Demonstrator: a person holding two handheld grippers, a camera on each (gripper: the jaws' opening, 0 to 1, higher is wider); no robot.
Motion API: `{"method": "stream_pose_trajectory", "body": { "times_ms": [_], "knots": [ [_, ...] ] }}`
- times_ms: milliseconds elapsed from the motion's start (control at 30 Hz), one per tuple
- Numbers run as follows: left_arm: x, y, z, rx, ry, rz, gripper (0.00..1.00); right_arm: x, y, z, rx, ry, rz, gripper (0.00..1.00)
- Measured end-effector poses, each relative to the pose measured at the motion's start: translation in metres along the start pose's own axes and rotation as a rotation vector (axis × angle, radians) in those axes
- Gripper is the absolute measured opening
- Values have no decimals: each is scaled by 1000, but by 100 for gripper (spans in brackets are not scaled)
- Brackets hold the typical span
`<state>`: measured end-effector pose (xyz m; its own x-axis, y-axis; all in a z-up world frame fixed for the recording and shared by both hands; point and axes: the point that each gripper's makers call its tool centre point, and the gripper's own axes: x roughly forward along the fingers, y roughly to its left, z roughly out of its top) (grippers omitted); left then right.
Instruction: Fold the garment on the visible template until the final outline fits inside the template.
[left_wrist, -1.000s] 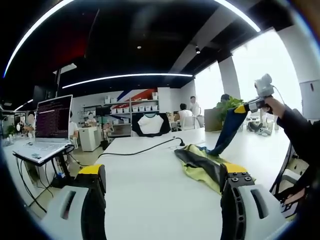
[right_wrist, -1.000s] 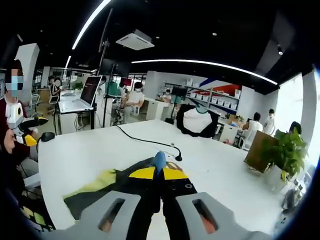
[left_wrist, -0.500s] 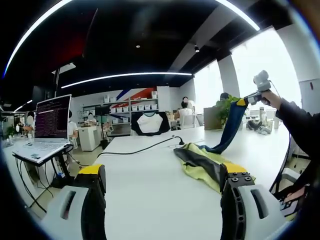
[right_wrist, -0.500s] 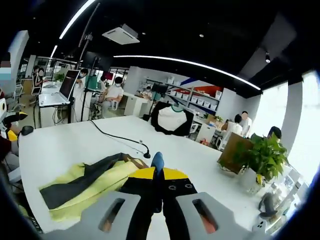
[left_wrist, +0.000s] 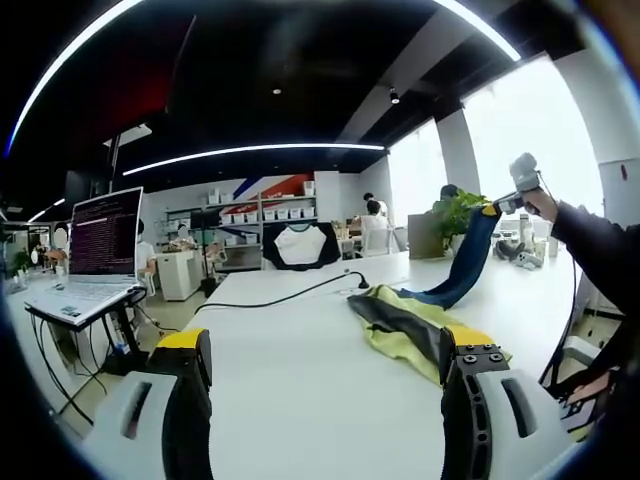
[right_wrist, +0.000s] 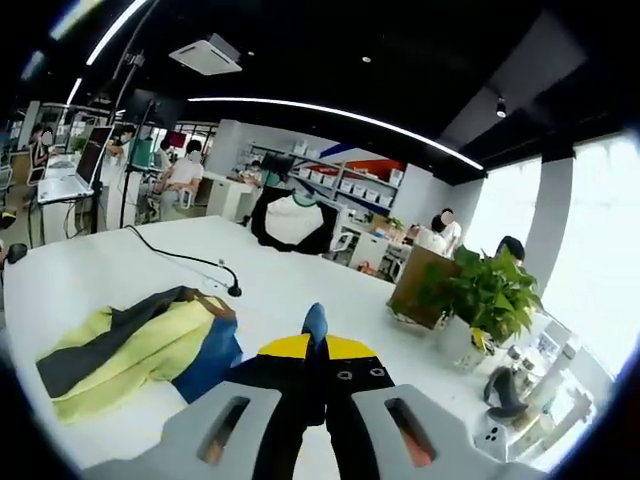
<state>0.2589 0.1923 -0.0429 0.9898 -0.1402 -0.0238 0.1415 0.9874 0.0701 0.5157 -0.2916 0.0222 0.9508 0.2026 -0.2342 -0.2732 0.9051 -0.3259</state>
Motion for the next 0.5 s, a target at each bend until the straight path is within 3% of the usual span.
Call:
{"method": "stream_pose_trajectory", "body": {
  "times_ms": [267, 500],
  "knots": [
    [1, -2, 0, 1, 3, -5, 100, 7, -35, -40, 19, 72, -97, 0],
    [0, -2, 0, 2, 3, -3, 100, 8, -51, -73, 39, 121, -146, 0]
  ]
}}
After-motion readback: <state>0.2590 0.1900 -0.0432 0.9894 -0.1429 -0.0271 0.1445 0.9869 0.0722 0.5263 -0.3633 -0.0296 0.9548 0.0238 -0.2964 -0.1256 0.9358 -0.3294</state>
